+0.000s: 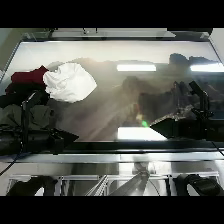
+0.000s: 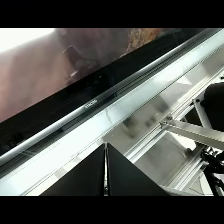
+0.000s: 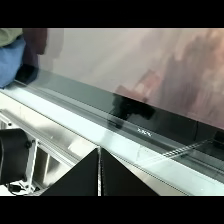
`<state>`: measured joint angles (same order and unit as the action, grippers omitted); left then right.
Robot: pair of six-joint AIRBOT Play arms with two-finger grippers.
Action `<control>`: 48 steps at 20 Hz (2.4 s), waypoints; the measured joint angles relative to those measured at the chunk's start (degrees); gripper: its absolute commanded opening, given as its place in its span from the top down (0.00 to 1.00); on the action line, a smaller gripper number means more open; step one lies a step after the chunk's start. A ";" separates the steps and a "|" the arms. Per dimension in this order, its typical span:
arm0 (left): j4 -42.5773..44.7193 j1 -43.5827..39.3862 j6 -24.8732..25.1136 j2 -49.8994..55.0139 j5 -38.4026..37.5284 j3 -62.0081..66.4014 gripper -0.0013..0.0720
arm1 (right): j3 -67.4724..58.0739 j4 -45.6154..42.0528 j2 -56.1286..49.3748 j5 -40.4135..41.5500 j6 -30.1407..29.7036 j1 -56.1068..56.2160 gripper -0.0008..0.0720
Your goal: Fold the shirts.
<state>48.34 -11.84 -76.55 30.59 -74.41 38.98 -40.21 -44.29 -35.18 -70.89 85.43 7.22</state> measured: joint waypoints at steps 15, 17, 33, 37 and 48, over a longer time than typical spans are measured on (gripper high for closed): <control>-0.02 0.00 0.00 0.00 -0.07 -0.24 0.96 | 0.11 0.00 0.00 0.00 0.00 0.00 0.93; -0.02 0.00 0.00 0.00 -0.02 -0.24 0.96 | 0.11 0.00 0.00 0.00 0.00 0.00 0.93; 5.57 9.86 0.24 0.00 17.84 -0.26 0.76 | 0.13 0.66 -1.16 7.93 0.00 0.02 0.86; 6.73 19.34 3.41 2.51 24.04 0.98 0.02 | 0.13 0.63 -3.98 11.10 0.00 0.02 0.12; 7.65 29.44 12.61 53.79 20.52 35.91 0.02 | 0.13 0.61 -10.67 20.70 0.00 0.02 0.12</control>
<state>55.99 17.61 -63.94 84.38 -53.89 74.89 -40.07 -43.68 -45.84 -50.19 85.43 7.25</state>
